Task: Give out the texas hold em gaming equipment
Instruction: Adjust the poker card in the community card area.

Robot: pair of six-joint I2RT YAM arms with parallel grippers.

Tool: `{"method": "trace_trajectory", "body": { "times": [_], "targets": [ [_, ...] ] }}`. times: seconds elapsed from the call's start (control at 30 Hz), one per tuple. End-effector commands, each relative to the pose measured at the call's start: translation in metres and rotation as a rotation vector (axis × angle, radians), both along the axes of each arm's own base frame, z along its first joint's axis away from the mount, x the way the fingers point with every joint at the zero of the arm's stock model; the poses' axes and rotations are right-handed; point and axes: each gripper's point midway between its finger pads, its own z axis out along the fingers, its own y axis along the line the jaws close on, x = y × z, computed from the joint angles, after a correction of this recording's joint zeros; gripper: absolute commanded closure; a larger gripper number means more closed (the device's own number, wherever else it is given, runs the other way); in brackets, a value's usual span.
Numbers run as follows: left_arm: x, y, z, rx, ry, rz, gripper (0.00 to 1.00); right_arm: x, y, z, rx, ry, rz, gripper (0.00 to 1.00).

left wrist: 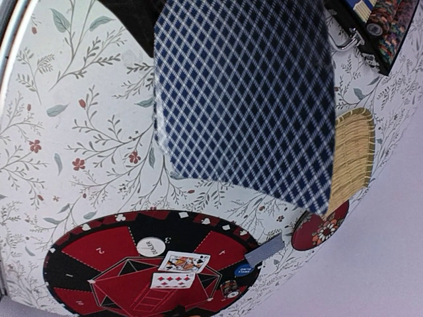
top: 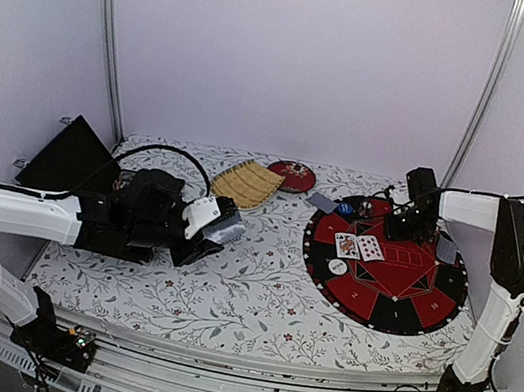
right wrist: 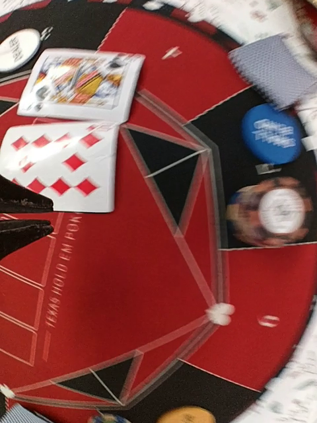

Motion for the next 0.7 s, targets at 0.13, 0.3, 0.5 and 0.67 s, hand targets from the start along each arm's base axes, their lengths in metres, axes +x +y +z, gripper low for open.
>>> {"method": "trace_trajectory", "body": {
  "times": [0.13,0.3,0.5,0.67],
  "targets": [
    [0.002,0.004,0.006,-0.02,-0.015,0.009,0.53,-0.034,-0.012,-0.049,-0.058,0.139,-0.027,0.94],
    [0.002,0.004,0.006,-0.019,-0.016,0.009,0.53,-0.044,-0.007,-0.062,-0.055,0.175,-0.01,0.95],
    [0.002,0.004,0.005,-0.016,-0.013,0.01,0.53,-0.047,-0.001,-0.062,-0.038,0.184,0.005,0.95],
    [0.002,0.004,0.004,-0.017,-0.01,0.01,0.53,-0.046,0.004,-0.057,-0.034,0.176,0.015,0.95]
  ]
}}
